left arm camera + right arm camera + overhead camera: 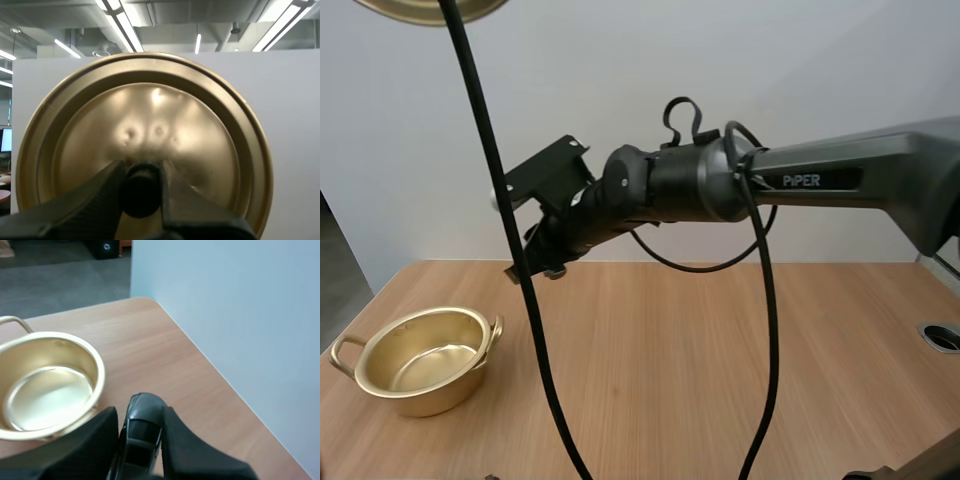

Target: Open the pot, put the car inside, and close it

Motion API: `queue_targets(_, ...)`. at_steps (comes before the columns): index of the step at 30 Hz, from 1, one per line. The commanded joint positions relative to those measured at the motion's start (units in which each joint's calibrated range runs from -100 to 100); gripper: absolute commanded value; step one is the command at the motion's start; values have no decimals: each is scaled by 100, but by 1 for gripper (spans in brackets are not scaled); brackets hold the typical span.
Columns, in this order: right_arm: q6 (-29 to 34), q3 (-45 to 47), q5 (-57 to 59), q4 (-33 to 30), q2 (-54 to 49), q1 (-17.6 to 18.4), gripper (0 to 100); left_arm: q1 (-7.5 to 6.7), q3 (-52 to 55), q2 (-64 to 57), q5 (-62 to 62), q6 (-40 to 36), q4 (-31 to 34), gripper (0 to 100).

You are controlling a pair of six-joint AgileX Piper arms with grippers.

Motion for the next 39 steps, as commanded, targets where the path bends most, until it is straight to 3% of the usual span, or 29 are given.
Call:
queue_targets(1, -37, -401, 9, -4, 461, 280, 0, -3, -143, -137, -732, -137, 128, 0)
queue_targets(8, -116, -1089, -7, 67, 1425, 375, 0, -3, -405, -180, -618, -137, 274, 0)
queue_targets(19, -1582, -1482, -134, 1330, 2453, 748, 0, 5, -416, -180, -269, -137, 441, 0)
queue_targets(27, -2466, -1482, -520, 1748, 2987, 969, 0, 5, -416, -180, -167, -137, 552, 0)
queue_targets(34, -2671, -1560, -786, 1668, 3122, 1031, 0, 5, -404, -180, 329, -137, 652, 0)
queue_targets(39, -2716, -1560, -786, 1668, 3122, 1031, 64, 5, -404, -180, 329, -137, 757, 0)
